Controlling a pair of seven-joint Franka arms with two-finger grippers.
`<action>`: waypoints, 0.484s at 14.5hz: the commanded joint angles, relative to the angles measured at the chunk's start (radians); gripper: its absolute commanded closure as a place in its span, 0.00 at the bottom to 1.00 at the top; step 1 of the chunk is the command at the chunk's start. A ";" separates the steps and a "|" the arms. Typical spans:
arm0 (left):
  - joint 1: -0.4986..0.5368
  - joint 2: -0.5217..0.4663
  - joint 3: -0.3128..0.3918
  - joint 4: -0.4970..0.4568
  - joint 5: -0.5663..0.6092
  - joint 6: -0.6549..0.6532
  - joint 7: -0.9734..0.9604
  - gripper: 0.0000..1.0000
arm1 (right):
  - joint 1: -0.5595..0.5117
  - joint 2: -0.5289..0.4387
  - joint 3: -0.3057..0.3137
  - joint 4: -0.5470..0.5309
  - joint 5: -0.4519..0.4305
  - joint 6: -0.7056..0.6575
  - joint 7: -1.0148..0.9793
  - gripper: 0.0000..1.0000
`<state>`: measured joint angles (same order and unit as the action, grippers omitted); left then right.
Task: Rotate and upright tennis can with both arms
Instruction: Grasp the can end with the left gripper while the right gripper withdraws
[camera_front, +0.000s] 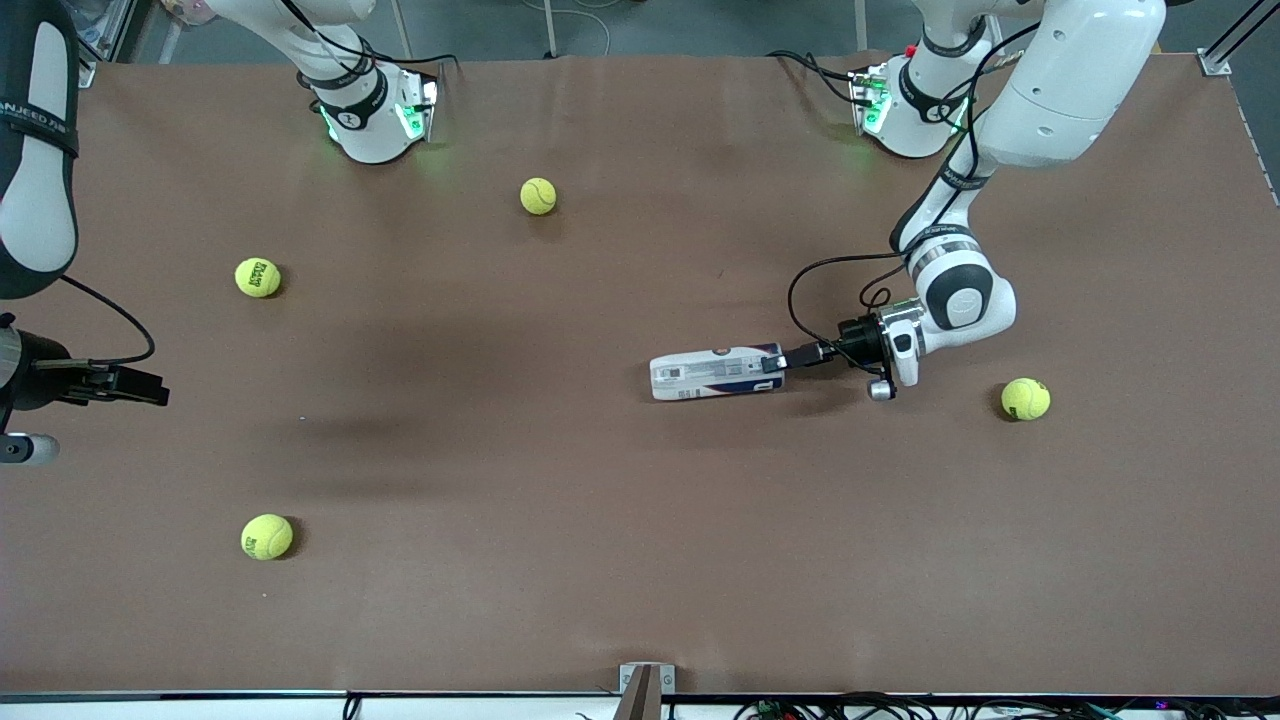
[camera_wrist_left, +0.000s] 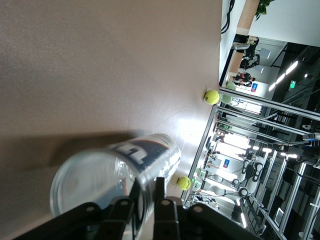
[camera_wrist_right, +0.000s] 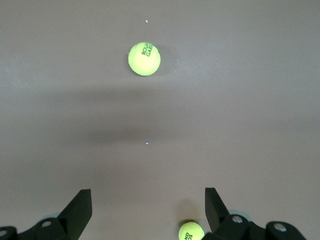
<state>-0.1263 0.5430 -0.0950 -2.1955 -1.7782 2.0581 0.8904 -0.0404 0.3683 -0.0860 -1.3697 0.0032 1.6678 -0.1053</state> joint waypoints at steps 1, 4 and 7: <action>0.004 -0.014 -0.005 0.017 -0.010 0.013 0.019 1.00 | -0.006 -0.016 0.015 0.001 0.000 -0.002 0.073 0.00; -0.003 -0.067 -0.005 0.040 0.026 0.027 -0.013 1.00 | 0.005 -0.019 0.022 0.001 -0.006 -0.006 0.128 0.00; 0.011 -0.112 -0.005 0.127 0.312 0.025 -0.286 1.00 | 0.019 -0.035 0.031 -0.003 0.002 -0.058 0.116 0.00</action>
<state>-0.1240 0.4811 -0.0953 -2.1106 -1.6166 2.0671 0.7643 -0.0323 0.3679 -0.0660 -1.3561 0.0052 1.6453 -0.0044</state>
